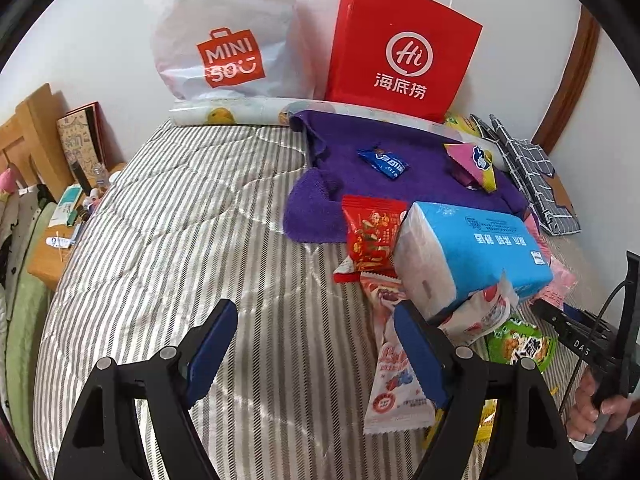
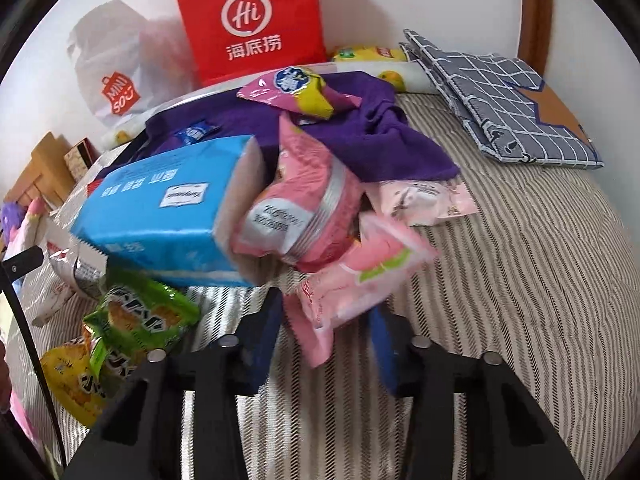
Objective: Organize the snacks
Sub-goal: 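Grasp the pink pastry packet with the right tool while the left tool grasps the red packet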
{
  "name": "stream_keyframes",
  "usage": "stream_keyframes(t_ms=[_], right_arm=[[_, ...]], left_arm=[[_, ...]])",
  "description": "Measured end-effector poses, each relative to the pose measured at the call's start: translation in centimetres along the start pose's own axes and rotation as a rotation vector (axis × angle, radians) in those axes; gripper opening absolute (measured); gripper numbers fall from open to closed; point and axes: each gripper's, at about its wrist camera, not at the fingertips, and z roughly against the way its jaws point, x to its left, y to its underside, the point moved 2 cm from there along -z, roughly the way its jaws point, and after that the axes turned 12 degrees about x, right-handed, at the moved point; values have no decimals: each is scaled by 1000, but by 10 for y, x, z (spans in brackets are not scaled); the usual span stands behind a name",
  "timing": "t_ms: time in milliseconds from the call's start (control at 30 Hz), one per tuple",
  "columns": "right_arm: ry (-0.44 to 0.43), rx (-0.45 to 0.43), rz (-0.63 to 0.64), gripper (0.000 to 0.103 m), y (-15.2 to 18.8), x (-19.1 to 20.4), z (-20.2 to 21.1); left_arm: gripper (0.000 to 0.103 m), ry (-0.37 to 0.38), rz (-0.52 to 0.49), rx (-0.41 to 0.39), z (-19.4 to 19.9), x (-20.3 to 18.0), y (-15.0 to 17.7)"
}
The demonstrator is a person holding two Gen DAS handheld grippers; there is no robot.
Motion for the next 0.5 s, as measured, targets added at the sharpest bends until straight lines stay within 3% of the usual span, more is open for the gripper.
stream_keyframes(t_ms=[67, 133, 267, 500], right_arm=[[-3, 6, 3, 28, 0, -1, 0], [-8, 8, 4, 15, 1, -3, 0], [-18, 2, 10, 13, 3, -6, 6], [0, -11, 15, 13, 5, -13, 14]], left_arm=[[79, -5, -4, 2, -3, -2, -4], [79, -15, -9, 8, -7, -6, -9], [78, -50, -20, 18, -17, -12, -20], [78, -34, -30, 47, -36, -20, -36]])
